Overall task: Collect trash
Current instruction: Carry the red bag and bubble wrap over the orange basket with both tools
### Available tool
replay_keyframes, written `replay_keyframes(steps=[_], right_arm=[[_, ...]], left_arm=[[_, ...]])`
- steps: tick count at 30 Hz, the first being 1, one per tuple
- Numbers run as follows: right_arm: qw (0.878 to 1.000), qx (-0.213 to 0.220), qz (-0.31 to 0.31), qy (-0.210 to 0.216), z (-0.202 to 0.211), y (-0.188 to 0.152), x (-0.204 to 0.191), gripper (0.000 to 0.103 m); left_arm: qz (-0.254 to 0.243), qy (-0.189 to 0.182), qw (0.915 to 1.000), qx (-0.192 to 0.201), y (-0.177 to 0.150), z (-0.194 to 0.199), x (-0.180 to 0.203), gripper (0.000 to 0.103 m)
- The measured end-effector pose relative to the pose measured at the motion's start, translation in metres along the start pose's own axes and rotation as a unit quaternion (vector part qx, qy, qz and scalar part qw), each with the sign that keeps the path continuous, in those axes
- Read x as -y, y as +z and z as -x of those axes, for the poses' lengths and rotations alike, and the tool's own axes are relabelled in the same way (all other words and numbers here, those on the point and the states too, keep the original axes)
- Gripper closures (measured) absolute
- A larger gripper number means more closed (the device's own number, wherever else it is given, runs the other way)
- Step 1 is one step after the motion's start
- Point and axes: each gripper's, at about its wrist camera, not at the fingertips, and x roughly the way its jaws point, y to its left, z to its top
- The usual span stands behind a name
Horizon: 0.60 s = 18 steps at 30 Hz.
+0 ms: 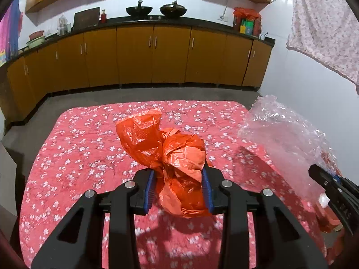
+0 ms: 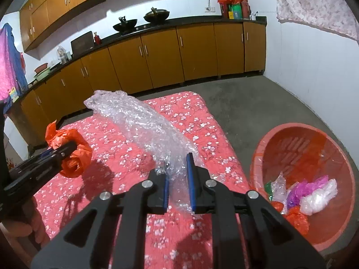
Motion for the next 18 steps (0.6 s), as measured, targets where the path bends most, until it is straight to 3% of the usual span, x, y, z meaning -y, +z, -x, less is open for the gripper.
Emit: replay_keyframes(steps=[8, 18], right_arm=[[0.999, 0.023, -0.021, -0.015, 0.039, 0.002, 0.023, 0.088], [0.996, 0.048, -0.057, -0.051, 0.080, -0.002, 0.079, 0.088]], left_arm=[[-0.022, -0.027, 0.9992, 0.019, 0.000, 0.032, 0.025, 0.067], [-0.057, -0.078, 0.9949, 0.030, -0.004, 0.048, 0.077, 0.067]])
